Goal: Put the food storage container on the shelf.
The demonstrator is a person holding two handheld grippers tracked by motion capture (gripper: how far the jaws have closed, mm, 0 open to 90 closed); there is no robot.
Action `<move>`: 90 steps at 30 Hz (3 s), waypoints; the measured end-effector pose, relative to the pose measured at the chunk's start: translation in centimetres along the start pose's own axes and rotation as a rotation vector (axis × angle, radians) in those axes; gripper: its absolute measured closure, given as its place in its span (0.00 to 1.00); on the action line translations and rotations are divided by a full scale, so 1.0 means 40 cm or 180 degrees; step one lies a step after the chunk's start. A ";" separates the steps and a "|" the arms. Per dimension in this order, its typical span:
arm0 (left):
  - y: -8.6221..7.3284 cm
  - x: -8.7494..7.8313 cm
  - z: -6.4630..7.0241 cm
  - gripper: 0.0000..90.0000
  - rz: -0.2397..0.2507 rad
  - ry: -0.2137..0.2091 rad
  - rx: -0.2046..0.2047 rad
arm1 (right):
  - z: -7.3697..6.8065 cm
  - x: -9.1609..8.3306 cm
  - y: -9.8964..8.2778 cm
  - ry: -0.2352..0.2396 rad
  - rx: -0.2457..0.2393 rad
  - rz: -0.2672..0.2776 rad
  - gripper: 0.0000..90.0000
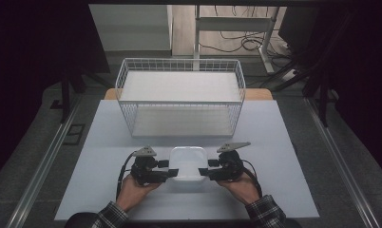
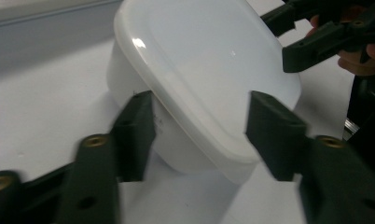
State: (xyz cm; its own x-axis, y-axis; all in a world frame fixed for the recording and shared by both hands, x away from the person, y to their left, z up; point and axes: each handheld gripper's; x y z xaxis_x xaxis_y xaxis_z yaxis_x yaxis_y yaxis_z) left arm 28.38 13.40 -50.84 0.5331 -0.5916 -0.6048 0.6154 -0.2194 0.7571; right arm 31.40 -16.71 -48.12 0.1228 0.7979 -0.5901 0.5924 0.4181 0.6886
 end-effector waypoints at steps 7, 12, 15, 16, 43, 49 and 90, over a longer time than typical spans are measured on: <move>0.003 -0.022 0.008 0.77 0.0136 0.0215 0.0001 | -0.016 -0.023 -0.005 -0.0152 0.0007 0.0185 0.78; 0.002 -0.019 0.005 0.87 0.0208 0.0324 -0.0049 | -0.025 -0.015 -0.010 -0.0397 -0.0129 0.0245 0.86; 0.006 -0.022 0.006 0.87 0.0252 0.0364 -0.0073 | -0.027 -0.013 -0.008 -0.0440 -0.0147 0.0316 0.86; 0.009 -0.023 0.005 0.88 0.0267 0.0366 -0.0091 | -0.026 -0.014 -0.005 -0.0435 -0.0148 0.0357 0.86; 0.120 0.047 -0.109 0.87 0.0380 0.0515 -0.0211 | 0.084 0.036 0.123 -0.0642 -0.0291 0.0598 0.85; 0.136 0.064 -0.130 0.87 0.0373 0.0516 -0.0244 | 0.104 0.046 0.143 -0.0688 -0.0279 0.0614 0.85; 0.206 0.117 -0.173 0.57 0.0533 0.0976 -0.0262 | 0.160 0.090 0.203 -0.0980 -0.0230 0.0762 0.63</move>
State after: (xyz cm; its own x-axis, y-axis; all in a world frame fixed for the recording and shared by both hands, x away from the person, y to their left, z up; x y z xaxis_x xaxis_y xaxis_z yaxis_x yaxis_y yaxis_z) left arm 39.96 14.19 -49.15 0.7723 -0.3510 -0.5296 0.5428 -0.0685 0.8370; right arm 41.75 -13.23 -47.36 0.4902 0.7136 -0.5005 0.4619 0.2743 0.8434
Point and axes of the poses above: each handheld gripper's, and its own axes: x roughly forward along the jaws, y roughly out of its top, z roughly to its right, and after that the axes turned 13 degrees about y, right-handed
